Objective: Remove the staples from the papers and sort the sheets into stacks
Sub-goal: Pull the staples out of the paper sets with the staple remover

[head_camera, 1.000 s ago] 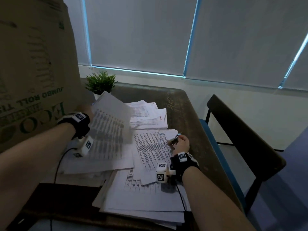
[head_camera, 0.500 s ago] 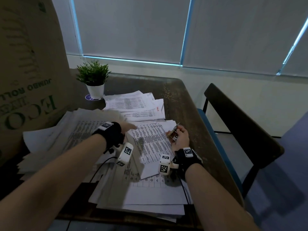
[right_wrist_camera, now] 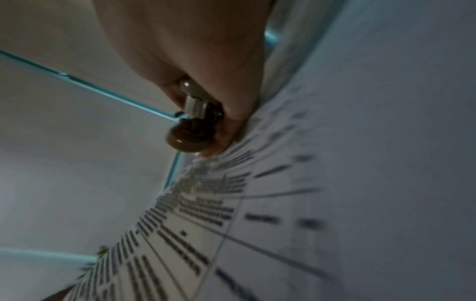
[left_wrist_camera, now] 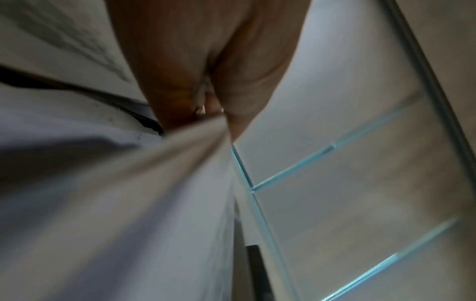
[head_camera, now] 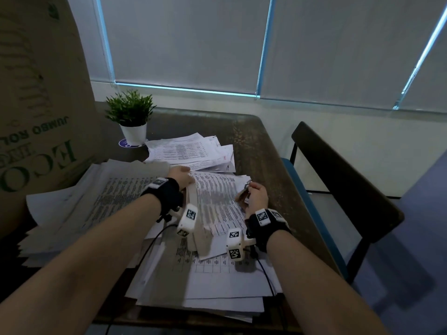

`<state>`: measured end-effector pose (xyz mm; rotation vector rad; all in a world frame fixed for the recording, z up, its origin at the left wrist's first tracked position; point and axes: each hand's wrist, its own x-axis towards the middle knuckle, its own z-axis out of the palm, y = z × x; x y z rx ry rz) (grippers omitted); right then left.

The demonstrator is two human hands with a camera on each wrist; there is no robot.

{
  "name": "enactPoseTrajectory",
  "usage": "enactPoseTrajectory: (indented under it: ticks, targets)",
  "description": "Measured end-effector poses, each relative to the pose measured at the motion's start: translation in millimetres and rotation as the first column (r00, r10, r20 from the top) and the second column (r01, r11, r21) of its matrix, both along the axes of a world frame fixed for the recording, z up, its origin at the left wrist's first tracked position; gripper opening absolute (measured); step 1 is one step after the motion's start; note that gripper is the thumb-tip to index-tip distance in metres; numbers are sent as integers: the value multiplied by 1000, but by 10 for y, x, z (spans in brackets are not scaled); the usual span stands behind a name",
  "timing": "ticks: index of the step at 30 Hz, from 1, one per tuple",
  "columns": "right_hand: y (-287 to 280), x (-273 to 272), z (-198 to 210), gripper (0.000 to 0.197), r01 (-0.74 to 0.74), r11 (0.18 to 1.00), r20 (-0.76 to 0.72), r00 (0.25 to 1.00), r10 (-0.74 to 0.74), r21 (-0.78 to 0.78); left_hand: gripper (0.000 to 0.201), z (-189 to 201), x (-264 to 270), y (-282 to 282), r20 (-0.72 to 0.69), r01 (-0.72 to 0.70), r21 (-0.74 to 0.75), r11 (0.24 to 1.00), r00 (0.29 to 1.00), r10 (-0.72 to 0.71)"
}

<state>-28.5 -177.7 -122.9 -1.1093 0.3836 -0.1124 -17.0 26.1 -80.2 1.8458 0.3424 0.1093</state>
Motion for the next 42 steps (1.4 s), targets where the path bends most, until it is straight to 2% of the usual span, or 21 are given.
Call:
enactPoseTrajectory:
  ticks: [2,3,5,7,10,13,17,19,21,23,25,33,36,39,40,42]
  targets:
    - [-19,19,71,23,-57,997,-5,998,57,-57,49,56,-72,39,-32,69,-202,977,997,-77]
    - [-36,23,129,24,-88,994,8,996,89,-71,50,79,-136,53,-33,128,-229,965,990,-139]
    - [-101,68,249,27,-134,964,17,990,141,-230,53,83,-300,59,-52,268,-227,936,957,-286]
    - [-159,87,392,34,-188,887,4,978,209,-422,55,25,-500,47,-120,344,-228,911,919,-376]
    - [-145,59,474,38,-355,784,-96,929,358,-509,53,-143,-713,31,-215,378,-171,910,887,-409]
    - [-81,-24,325,46,-481,628,-225,867,444,-612,47,-220,-772,-2,-272,373,-193,908,869,-414]
    - [-47,-116,197,54,-442,474,-195,854,483,-762,73,-371,-488,26,-67,161,-271,949,980,-186]
    - [-34,-165,237,58,-427,343,-203,823,530,-837,77,-455,-370,12,-40,74,-334,939,995,-93]
    - [11,-212,297,59,-441,193,-248,757,604,-877,62,-546,-285,-19,-54,62,-370,927,995,-88]
    - [90,-263,329,58,-409,37,-290,705,648,-912,36,-622,-243,-34,-114,78,-311,947,986,-119]
    - [157,-315,339,54,-334,-79,-301,692,656,-939,39,-701,-194,-5,-169,65,-293,954,978,-118]
    - [279,-333,286,54,-243,-190,-307,699,645,-951,60,-835,-10,121,-267,98,-242,965,950,-164]
    - [384,-328,215,47,-218,-193,-291,733,615,-957,52,-910,51,167,-276,116,-247,962,943,-184]
    - [441,-298,207,42,-232,-201,-307,709,635,-952,36,-921,54,173,-295,127,-250,960,934,-200]
    - [433,-296,225,42,-237,-205,-313,705,637,-950,35,-929,68,172,-296,123,-247,961,935,-195]
    - [380,-307,264,46,-249,-230,-339,693,636,-941,46,-970,110,192,-291,112,-220,969,941,-175]
